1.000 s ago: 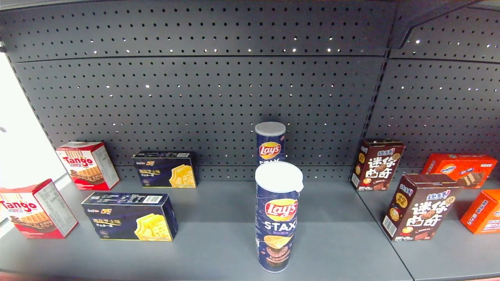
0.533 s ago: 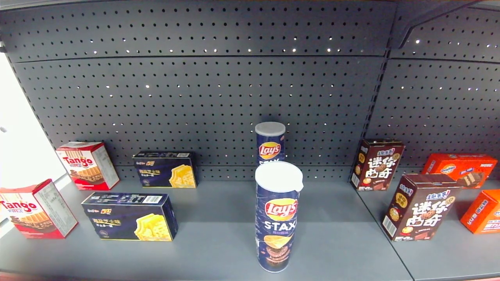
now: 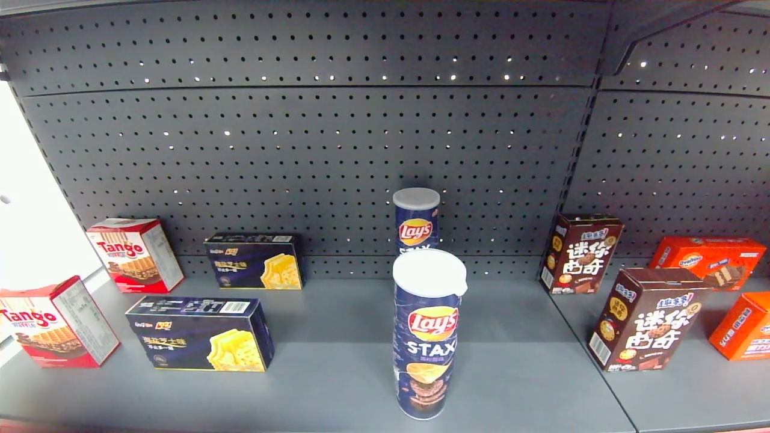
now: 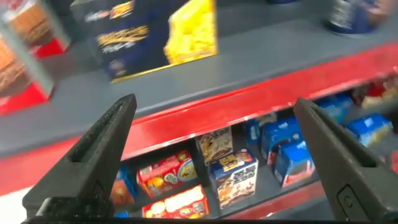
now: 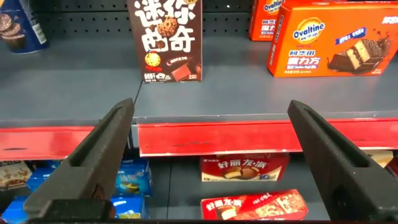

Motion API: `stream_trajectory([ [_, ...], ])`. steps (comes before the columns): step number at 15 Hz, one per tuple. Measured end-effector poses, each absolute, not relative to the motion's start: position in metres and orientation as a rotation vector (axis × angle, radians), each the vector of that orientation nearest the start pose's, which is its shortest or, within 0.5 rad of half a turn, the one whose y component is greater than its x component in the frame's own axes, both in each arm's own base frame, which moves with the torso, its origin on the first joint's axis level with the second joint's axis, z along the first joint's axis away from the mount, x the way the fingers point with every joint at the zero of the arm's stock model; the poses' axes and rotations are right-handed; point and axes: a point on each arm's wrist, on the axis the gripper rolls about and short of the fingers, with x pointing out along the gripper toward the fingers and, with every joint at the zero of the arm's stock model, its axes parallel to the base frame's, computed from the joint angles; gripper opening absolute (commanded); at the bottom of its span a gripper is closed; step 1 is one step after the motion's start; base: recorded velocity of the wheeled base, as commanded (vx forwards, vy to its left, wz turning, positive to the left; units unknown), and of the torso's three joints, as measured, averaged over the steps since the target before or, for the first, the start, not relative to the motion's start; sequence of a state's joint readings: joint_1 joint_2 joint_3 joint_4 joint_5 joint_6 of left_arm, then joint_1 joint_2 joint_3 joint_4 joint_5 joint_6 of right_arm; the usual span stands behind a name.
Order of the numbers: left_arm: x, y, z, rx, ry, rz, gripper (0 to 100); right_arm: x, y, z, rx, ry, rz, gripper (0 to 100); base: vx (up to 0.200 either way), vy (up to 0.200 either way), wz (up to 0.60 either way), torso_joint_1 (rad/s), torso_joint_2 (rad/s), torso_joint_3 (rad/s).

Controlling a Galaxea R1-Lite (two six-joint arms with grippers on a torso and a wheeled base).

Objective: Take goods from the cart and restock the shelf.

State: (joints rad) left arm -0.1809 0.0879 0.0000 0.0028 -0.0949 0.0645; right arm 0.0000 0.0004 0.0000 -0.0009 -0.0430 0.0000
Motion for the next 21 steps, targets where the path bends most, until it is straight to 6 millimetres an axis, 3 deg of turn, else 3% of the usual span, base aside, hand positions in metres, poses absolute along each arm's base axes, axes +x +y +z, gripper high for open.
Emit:
stream_trajectory([
  [8,-0.0200,-0.0017,0.0761,0.045,0.038,-0.104,100,-0.0228,-0.0010,0.0755,0.000,0.000,-0.043,100,0.000,0.000,0.00,0.000,0.00,0.000],
  [21,-0.0229,-0.0022,0.0752,0.057,0.000,-0.095,100,-0.0228,-0.0009,0.0754,-0.001,0.001,-0.041,100,-0.015,0.000,0.00,0.000,0.00,0.000],
])
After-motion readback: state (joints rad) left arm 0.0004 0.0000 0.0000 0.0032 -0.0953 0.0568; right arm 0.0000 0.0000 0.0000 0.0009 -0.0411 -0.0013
